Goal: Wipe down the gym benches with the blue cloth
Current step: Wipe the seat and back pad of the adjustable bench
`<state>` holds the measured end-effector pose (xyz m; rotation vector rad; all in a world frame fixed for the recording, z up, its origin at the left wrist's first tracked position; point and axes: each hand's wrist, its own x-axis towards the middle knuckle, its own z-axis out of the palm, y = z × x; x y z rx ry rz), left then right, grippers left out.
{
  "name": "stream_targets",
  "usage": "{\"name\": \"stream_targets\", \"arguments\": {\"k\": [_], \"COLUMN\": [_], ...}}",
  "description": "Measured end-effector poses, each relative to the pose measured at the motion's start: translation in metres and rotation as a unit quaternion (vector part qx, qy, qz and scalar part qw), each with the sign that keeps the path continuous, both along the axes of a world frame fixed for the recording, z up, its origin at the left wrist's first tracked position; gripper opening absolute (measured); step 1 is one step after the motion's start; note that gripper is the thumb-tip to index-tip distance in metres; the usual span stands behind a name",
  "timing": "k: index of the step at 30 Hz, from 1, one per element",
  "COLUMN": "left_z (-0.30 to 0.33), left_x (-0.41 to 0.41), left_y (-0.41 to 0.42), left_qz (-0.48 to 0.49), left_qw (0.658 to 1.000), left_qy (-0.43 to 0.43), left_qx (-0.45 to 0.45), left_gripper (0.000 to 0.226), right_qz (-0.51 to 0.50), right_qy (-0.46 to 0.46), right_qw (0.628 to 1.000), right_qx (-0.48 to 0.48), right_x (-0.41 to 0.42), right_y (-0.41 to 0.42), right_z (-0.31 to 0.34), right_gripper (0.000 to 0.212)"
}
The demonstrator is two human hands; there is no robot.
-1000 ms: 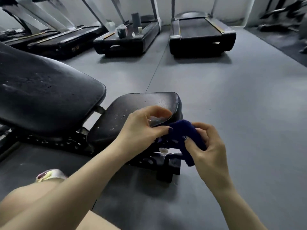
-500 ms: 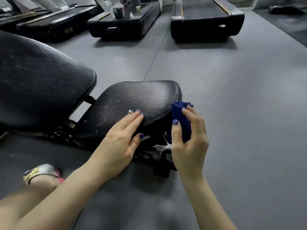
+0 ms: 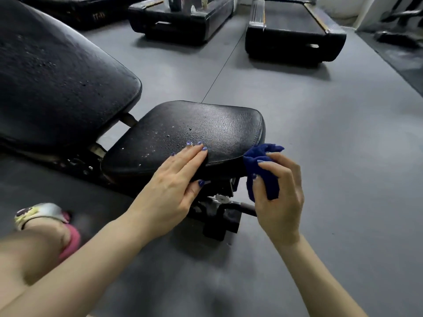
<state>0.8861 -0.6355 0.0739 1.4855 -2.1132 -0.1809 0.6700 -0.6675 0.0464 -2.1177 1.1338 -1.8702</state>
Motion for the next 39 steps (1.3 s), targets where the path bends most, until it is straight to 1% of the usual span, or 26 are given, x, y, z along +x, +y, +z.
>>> {"name": "stream_targets", "arguments": {"k": [2, 3, 5, 7, 9, 11, 13, 16, 18, 21, 24, 26, 29, 32, 35, 37, 39], "left_z": [-0.005, -0.008, -0.015, -0.020, -0.022, -0.024, -0.026, -0.030, -0.033, -0.038, -0.043, -0.045, -0.045, -0.045, -0.044, -0.045, -0.046], "left_x": [0.008, 0.013, 0.023, 0.031, 0.037, 0.042, 0.046, 0.051, 0.055, 0.059, 0.062, 0.066, 0.070, 0.072, 0.073, 0.073, 0.071], "left_y": [0.004, 0.006, 0.008, 0.008, 0.008, 0.008, 0.007, 0.007, 0.008, 0.010, 0.012, 0.014, 0.016, 0.015, 0.015, 0.015, 0.015], "left_qz": [0.026, 0.039, 0.055, 0.059, 0.057, 0.054, 0.051, 0.051, 0.056, 0.066, 0.074, 0.073, 0.070, 0.066, 0.061, 0.062, 0.065], "left_qw": [1.000, 0.999, 0.998, 0.998, 0.998, 0.998, 0.998, 0.997, 0.996, 0.996, 0.995, 0.995, 0.995, 0.995, 0.995, 0.995, 0.996], "left_qy": [0.005, 0.005, -0.003, -0.009, -0.013, -0.021, -0.035, -0.053, -0.056, -0.059, -0.058, -0.058, -0.063, -0.064, -0.063, -0.057, -0.049], "left_qx": [0.000, 0.004, 0.006, 0.000, -0.003, -0.011, -0.021, -0.026, -0.028, -0.029, -0.031, -0.032, -0.032, -0.032, -0.038, -0.043, -0.048], "left_gripper": [0.064, 0.066, 0.066, 0.065, 0.065, 0.065, 0.064, 0.064, 0.065, 0.067, 0.069, 0.071, 0.071, 0.070, 0.069, 0.069, 0.069], "right_qz": [0.026, 0.043, 0.058, 0.036, 0.037, 0.093, 0.132, 0.154, 0.152, 0.132, 0.153, 0.154, 0.137, 0.098, 0.058, 0.042, 0.038], "right_qy": [0.090, 0.147, 0.264, 0.345, 0.383, 0.415, 0.456, 0.496, 0.512, 0.500, 0.495, 0.494, 0.485, 0.456, 0.404, 0.388, 0.388], "right_qw": [0.994, 0.985, 0.955, 0.926, 0.908, 0.889, 0.862, 0.830, 0.819, 0.825, 0.821, 0.821, 0.835, 0.872, 0.912, 0.921, 0.917], "right_qx": [-0.057, -0.079, -0.122, -0.152, -0.167, -0.172, -0.181, -0.202, -0.212, -0.227, -0.240, -0.243, -0.221, -0.147, -0.046, 0.024, 0.083], "right_x": [-0.012, -0.015, -0.019, -0.024, -0.028, -0.031, -0.035, -0.043, -0.044, -0.019, 0.039, 0.072, 0.075, 0.036, 0.000, -0.005, 0.007], "right_y": [-0.006, -0.010, -0.019, -0.029, -0.037, -0.044, -0.049, -0.056, -0.056, -0.047, -0.031, -0.021, -0.018, -0.017, -0.014, -0.013, -0.013], "right_z": [0.011, 0.016, 0.021, 0.025, 0.031, 0.039, 0.047, 0.058, 0.061, 0.049, 0.027, 0.018, 0.015, 0.029, 0.058, 0.076, 0.088], "right_gripper": [0.030, 0.033, 0.033, 0.030, 0.027, 0.025, 0.022, 0.018, 0.022, 0.021, 0.011, 0.011, 0.013, 0.018, 0.018, 0.018, 0.018]}}
